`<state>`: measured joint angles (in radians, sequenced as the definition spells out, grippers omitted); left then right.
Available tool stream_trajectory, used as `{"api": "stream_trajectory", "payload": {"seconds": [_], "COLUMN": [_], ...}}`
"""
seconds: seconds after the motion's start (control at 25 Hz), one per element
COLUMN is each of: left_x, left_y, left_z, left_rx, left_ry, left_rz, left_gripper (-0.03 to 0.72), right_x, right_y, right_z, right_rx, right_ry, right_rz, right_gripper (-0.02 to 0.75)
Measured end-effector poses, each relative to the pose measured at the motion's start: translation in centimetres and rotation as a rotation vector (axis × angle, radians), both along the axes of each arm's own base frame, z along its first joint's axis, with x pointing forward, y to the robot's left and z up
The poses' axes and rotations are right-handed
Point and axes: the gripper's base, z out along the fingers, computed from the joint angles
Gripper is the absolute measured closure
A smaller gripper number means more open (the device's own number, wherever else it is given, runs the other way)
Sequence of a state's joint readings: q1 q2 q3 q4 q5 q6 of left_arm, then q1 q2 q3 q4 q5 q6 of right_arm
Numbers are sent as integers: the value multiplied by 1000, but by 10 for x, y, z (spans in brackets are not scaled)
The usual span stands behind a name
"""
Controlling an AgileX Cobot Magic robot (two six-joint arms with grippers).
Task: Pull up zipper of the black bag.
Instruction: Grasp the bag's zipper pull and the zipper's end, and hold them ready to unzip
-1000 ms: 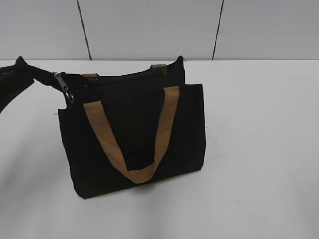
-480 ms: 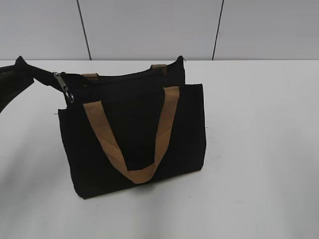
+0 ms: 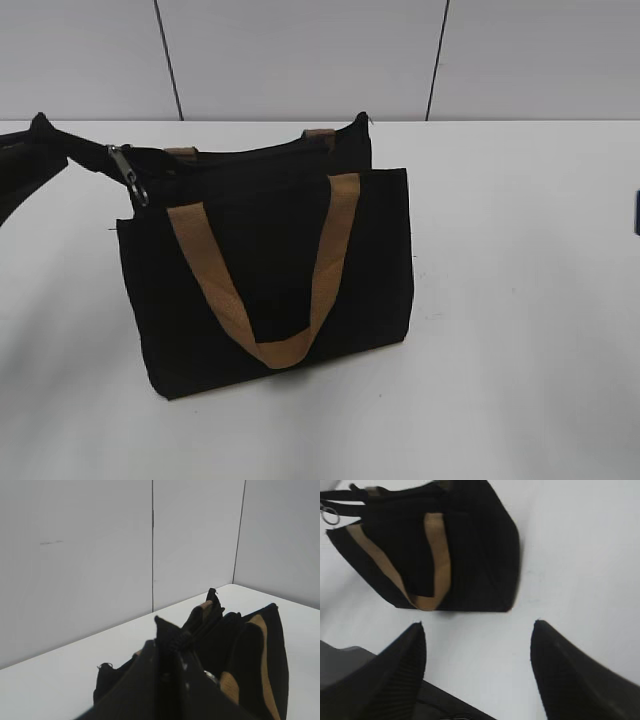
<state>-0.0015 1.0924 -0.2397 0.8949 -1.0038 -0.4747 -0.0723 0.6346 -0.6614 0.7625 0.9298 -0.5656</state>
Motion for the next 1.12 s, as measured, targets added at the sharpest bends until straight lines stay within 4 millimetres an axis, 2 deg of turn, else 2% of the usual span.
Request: {"api": "stream_trajectory", "payload": {"seconds": [0.28, 0.44, 0.64, 0.92, 1.12], "left_x": [0, 0, 1, 1, 1], "left_y": [0, 0, 1, 1, 1], "left_z": [0, -1, -3, -3, -3], "left_rx": [0, 5, 18, 18, 18], "left_ry": [0, 7, 21, 22, 22], "left_rz": [0, 7, 20, 21, 21], "left_gripper": [660, 660, 660, 660, 660], "right_x": [48, 62, 76, 105, 121], "right_y": [12, 36, 87, 163, 204], "right_z": [-13, -25, -49, -56, -61], "right_rx": [68, 55, -3, -46, -68], "right_ry": [13, 29, 70, 71, 60], "right_rz": [147, 235, 355, 483, 562], "right_gripper": [231, 231, 231, 231, 231]}}
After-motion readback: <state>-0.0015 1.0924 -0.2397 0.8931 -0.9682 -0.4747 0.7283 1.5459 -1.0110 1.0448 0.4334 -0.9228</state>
